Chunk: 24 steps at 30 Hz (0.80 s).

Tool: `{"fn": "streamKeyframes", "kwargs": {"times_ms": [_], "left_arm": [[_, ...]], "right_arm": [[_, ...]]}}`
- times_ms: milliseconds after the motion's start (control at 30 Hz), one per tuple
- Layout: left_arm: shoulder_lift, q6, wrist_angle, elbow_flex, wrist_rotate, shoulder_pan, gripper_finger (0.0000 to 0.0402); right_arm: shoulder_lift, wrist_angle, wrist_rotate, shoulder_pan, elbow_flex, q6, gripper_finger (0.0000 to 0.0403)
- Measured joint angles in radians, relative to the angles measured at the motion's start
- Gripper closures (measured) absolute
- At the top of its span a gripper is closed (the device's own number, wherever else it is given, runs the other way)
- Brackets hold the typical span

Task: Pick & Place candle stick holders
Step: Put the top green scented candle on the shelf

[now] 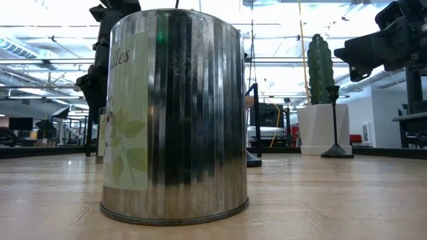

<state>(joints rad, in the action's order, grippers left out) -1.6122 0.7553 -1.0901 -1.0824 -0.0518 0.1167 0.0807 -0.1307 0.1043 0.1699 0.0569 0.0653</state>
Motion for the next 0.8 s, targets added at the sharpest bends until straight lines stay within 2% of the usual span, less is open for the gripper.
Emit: {"fn": "streamKeyframes", "kwargs": {"times_ms": [433, 700, 800], "left_arm": [[-0.001, -0.006, 0.097, 0.003, 0.006, 0.001, 0.0309], [-0.002, 0.007, 0.098, 0.003, 0.041, 0.000, 0.0384], [-0.003, 0.006, 0.099, 0.003, 0.054, 0.000, 0.0395]], "right_arm": [[0.000, 0.000, 0.000, 0.000, 0.000, -0.002, 0.0277], [0.000, 0.000, 0.000, 0.000, 0.000, -0.002, 0.0277], [0.000, 0.000, 0.000, 0.000, 0.000, -0.002, 0.0277]]}}
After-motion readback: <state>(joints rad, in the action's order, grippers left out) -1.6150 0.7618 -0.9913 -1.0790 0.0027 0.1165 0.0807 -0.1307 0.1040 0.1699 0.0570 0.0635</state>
